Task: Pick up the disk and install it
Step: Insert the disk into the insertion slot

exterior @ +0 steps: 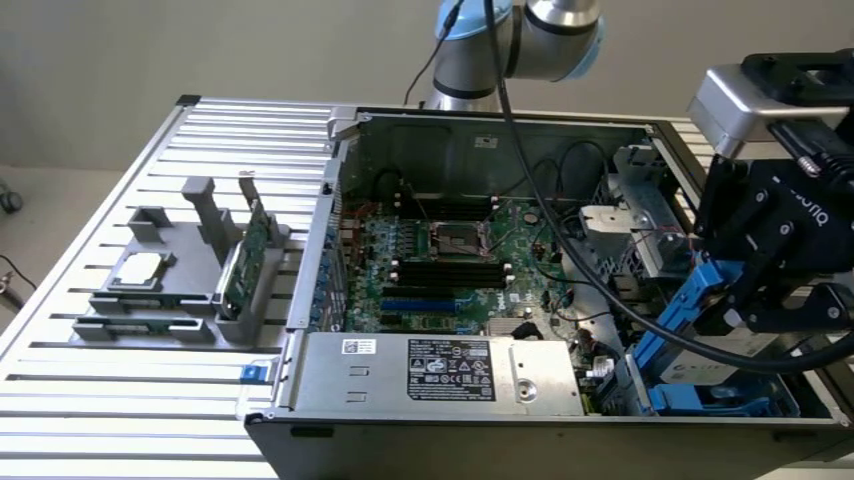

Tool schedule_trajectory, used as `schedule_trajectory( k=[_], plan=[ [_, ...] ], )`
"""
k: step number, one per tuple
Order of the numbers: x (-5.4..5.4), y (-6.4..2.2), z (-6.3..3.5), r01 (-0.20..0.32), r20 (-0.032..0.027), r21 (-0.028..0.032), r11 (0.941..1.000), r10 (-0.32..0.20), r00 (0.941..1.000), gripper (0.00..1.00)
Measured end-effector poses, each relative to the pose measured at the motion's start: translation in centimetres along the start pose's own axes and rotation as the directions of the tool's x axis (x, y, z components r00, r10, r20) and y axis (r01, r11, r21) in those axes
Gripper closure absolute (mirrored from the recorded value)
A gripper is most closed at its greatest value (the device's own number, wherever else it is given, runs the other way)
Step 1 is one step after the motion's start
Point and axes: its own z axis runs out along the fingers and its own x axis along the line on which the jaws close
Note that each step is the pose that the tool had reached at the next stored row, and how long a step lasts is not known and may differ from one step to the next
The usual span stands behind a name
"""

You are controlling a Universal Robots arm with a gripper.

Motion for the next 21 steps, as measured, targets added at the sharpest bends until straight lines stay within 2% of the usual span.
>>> schedule_trajectory(
  k=[9,16,17,18,19,21],
  plan=[
    [0.0,-0.04,1.63,0.011,0.0091,-0.0001,0.9999,-0.011,0.9999,0.67],
    [0.0,-0.07,2.37,0.020,0.0102,-0.0002,0.9998,-0.020,0.9998,0.67],
    [0.0,-0.08,2.46,0.021,0.0118,-0.0001,0.9998,-0.021,0.9997,0.66],
    [0.0,-0.08,2.52,0.021,0.0117,-0.0003,0.9998,-0.021,0.9997,0.66],
    [0.0,-0.08,2.53,0.021,0.0107,-0.0003,0.9998,-0.021,0.9997,0.60],
    [0.0,-0.08,2.54,0.022,0.0099,-0.0002,0.9998,-0.022,0.9997,0.60]
  ],
)
